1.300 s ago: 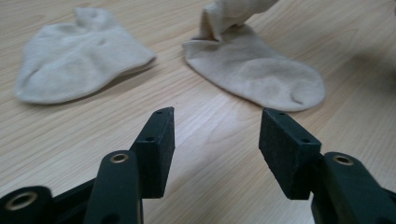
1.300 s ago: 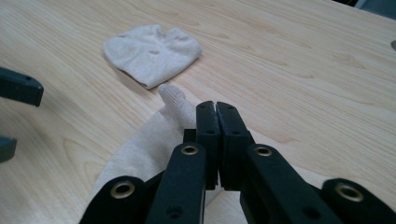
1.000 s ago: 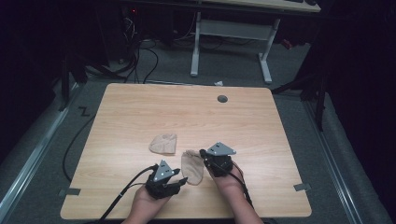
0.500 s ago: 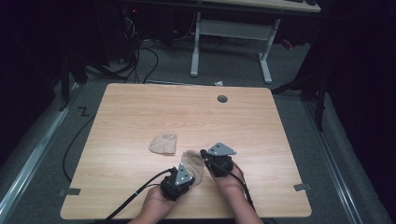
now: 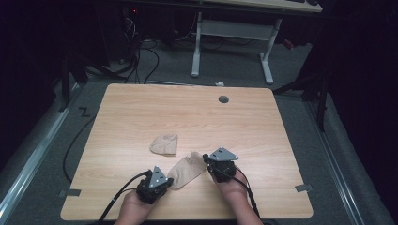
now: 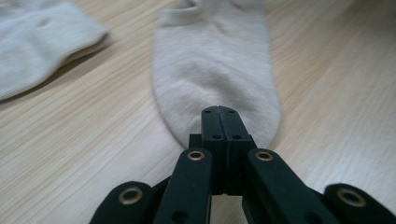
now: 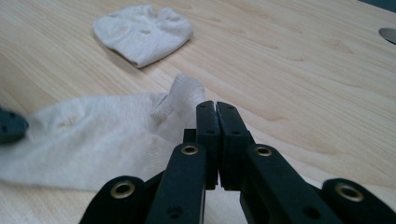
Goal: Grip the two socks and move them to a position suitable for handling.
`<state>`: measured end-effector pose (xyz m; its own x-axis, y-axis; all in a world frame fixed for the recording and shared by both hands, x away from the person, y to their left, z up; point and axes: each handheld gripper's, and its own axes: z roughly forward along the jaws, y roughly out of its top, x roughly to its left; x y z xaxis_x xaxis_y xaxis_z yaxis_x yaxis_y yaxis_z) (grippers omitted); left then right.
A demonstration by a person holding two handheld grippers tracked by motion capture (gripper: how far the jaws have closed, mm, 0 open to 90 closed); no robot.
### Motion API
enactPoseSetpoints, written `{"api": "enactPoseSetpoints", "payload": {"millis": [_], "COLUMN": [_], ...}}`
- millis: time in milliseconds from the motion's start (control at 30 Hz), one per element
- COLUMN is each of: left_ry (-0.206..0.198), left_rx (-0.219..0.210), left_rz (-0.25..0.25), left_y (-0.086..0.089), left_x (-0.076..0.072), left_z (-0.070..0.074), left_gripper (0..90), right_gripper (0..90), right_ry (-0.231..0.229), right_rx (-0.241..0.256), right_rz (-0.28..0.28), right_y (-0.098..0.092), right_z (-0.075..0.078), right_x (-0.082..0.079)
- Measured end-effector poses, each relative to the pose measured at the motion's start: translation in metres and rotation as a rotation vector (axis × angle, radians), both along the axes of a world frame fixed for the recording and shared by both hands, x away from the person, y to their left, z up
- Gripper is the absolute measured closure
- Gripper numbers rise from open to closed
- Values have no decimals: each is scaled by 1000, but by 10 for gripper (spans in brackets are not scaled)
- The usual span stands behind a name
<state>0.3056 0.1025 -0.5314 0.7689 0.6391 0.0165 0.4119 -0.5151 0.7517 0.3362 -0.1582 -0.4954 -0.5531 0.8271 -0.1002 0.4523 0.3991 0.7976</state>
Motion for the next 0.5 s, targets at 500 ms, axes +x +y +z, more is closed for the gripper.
{"api": "enactPoseSetpoints", "payload": {"millis": [500], "left_ry": [-22], "left_rx": [10], "left_rz": [92], "left_y": [21], "left_x": [13], "left_z": [-1], "left_gripper": [899], "right_gripper": [891], "right_ry": [67], "right_rx": [-50], "right_rz": [5], "right_y": [-3], "right_z": [-25], "right_x": [-20]}}
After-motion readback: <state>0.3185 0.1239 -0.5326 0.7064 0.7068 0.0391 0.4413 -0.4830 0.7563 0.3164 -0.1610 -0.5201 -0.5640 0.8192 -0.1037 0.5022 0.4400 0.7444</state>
